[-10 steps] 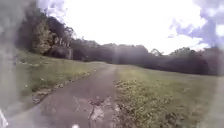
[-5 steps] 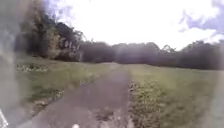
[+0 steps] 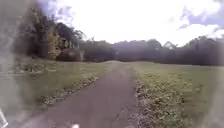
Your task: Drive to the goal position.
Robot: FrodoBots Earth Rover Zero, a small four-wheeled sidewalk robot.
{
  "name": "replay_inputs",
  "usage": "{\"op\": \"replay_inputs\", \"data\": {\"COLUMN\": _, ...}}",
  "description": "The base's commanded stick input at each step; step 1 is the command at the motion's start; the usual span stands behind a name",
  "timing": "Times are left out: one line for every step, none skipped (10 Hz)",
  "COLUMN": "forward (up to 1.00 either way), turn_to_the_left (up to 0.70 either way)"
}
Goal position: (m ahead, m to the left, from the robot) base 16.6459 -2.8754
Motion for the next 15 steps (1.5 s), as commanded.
{"op": "replay_inputs", "data": {"forward": 1.0, "turn_to_the_left": -0.3}}
{"op": "replay_inputs", "data": {"forward": 1.0, "turn_to_the_left": -0.03}}
{"op": "replay_inputs", "data": {"forward": 1.0, "turn_to_the_left": -0.01}}
{"op": "replay_inputs", "data": {"forward": 1.0, "turn_to_the_left": 0.0}}
{"op": "replay_inputs", "data": {"forward": 1.0, "turn_to_the_left": 0.0}}
{"op": "replay_inputs", "data": {"forward": 1.0, "turn_to_the_left": 0.0}}
{"op": "replay_inputs", "data": {"forward": 1.0, "turn_to_the_left": 0.0}}
{"op": "replay_inputs", "data": {"forward": 1.0, "turn_to_the_left": 0.0}}
{"op": "replay_inputs", "data": {"forward": 1.0, "turn_to_the_left": 0.0}}
{"op": "replay_inputs", "data": {"forward": 1.0, "turn_to_the_left": 0.0}}
{"op": "replay_inputs", "data": {"forward": 1.0, "turn_to_the_left": -0.02}}
{"op": "replay_inputs", "data": {"forward": 1.0, "turn_to_the_left": -0.06}}
{"op": "replay_inputs", "data": {"forward": 1.0, "turn_to_the_left": -0.38}}
{"op": "replay_inputs", "data": {"forward": 1.0, "turn_to_the_left": -0.31}}
{"op": "replay_inputs", "data": {"forward": 1.0, "turn_to_the_left": -0.24}}
